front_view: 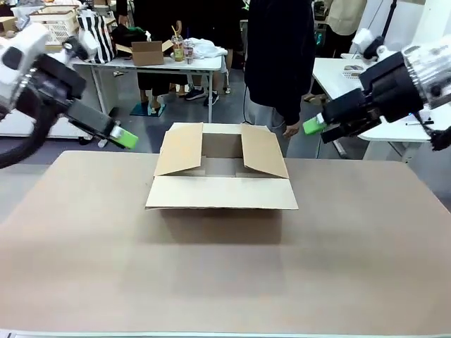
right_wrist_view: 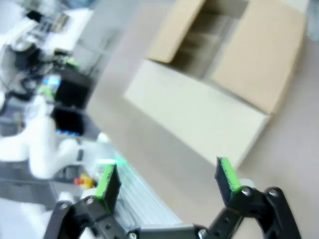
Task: Pack the gift set into the box.
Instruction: Place both hands on the side flaps of the Package Box and spread them outward.
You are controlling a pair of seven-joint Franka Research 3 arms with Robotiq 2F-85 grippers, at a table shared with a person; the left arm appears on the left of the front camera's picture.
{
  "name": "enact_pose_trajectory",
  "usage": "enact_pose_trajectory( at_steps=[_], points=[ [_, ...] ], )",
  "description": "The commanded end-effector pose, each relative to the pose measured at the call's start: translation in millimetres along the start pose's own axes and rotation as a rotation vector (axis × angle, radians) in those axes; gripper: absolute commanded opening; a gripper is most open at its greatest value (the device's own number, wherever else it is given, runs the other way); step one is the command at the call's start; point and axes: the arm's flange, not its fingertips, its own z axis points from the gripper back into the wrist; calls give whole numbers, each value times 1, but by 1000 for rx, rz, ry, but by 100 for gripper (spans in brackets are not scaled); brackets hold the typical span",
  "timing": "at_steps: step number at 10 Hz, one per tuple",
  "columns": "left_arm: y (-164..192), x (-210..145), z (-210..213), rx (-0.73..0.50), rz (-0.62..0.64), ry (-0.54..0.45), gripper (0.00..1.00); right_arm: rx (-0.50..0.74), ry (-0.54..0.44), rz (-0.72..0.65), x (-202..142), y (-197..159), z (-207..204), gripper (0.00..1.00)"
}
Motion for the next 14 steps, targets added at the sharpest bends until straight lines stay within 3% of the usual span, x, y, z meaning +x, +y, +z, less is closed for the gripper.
enact_pose_trajectory(
  at_steps=[1, 3, 4, 5, 6, 14],
  points=[
    [32, -11, 24, -52, 256, -146, 100, 382, -102, -436, -6, -30, 6, 100],
    [38, -23, 42, -23, 368, -322, 100, 411, -250, -487, -17, -43, 21, 100],
    [39, -26, 49, 7, 410, -393, 100, 312, -312, -499, -20, -45, 28, 100],
    [39, -26, 51, 71, 449, -432, 100, -87, -336, -482, -17, -37, 22, 100],
    [56, -23, 62, -38, 395, -321, 100, 386, -210, -449, -4, -50, 36, 100],
    [56, -23, 62, -38, 395, -321, 100, 386, -210, -449, -4, -50, 36, 100]
  ],
)
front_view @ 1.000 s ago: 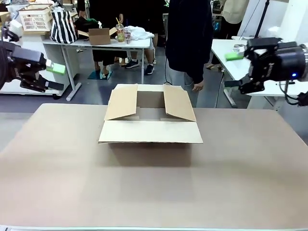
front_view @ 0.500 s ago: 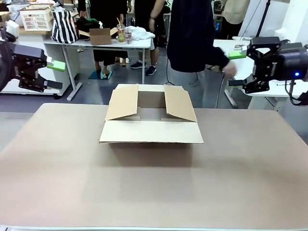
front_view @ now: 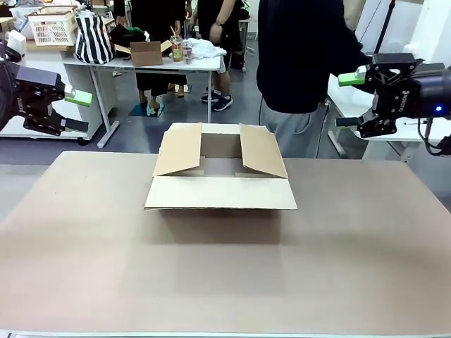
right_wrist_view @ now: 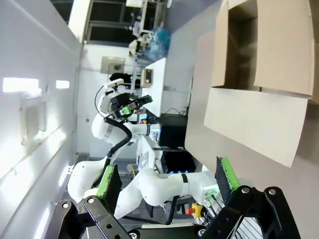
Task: Pack the gift set into the box.
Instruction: Place both hands on the side flaps of the Package Box and spread them outward.
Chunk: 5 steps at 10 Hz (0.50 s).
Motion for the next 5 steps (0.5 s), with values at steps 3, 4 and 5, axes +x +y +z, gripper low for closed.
enact_pose_trajectory(
  at_steps=[3, 4, 5],
  points=[
    [-38, 33, -21, 359, -34, -14, 100, 29, -12, 21, 3, 1, -4, 100],
    [-54, 55, -60, 421, -113, 89, 100, 29, -12, 21, 3, 1, -4, 100],
    [-66, 76, -100, 470, -155, 193, 100, 29, -12, 21, 3, 1, -4, 100]
  ],
)
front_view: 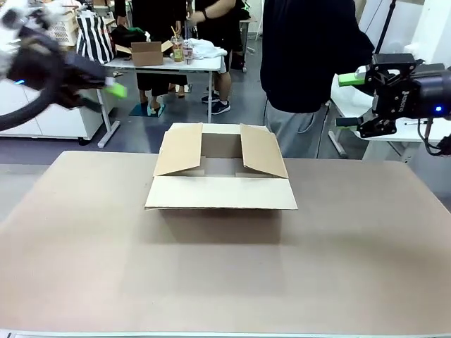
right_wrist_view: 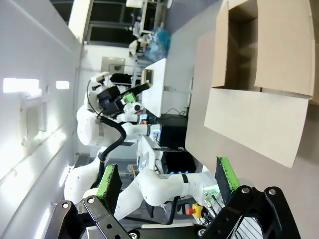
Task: Pack the gift set into the box.
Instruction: Place both hands on the side flaps of the Package Box and spread them outward.
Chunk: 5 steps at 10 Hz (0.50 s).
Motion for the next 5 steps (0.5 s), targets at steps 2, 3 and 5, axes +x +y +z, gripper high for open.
enact_pose_trajectory(
  at_steps=[2, 3, 5],
  points=[
    [-42, 67, -94, 222, -15, 279, 100, 27, -10, 23, 3, 1, -3, 100],
    [-58, 74, -123, 337, -28, 263, 100, 27, -10, 23, 3, 1, -3, 100],
    [-87, 70, -180, 434, -110, 321, 100, 27, -10, 23, 3, 1, -3, 100]
  ],
)
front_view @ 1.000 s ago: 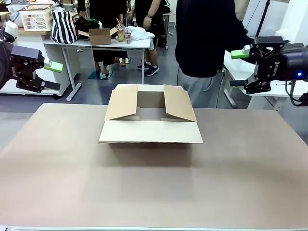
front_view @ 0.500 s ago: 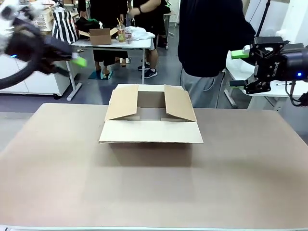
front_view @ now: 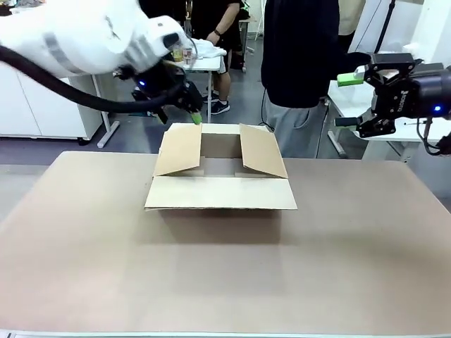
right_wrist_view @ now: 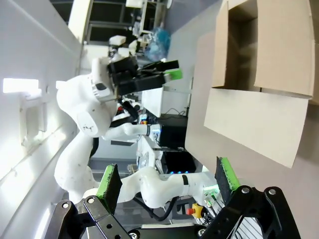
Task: Pack the gift set into the box.
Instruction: Place both hands on the side flaps of the Package Box and spread them outward.
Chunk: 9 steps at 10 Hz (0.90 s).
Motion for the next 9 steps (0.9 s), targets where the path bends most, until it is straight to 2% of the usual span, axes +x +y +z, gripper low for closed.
enact_pose_trajectory(
  at_steps=[1, 2, 3, 4, 6, 7, 8, 9],
  points=[
    [-35, 23, -23, 130, -37, 55, 100, 28, -10, 23, 3, 1, -3, 100],
    [-43, 29, -37, 152, -23, 29, 100, 28, -10, 23, 3, 1, -3, 100],
    [-31, 25, -28, -168, -64, 151, 100, 28, -10, 23, 3, 1, -3, 100],
    [-30, 10, -31, 111, -46, 34, 100, 28, -10, 23, 3, 1, -3, 100],
    [-30, 10, -31, 111, -46, 34, 100, 28, -10, 23, 3, 1, -3, 100],
    [-40, 17, -41, 46, -61, 64, 100, 28, -10, 23, 3, 1, -3, 100],
    [-50, 19, -58, 341, 145, 81, 100, 28, -10, 23, 3, 1, -3, 100],
    [-61, 24, -64, 328, 144, 87, 100, 28, -10, 23, 3, 1, -3, 100]
  ],
)
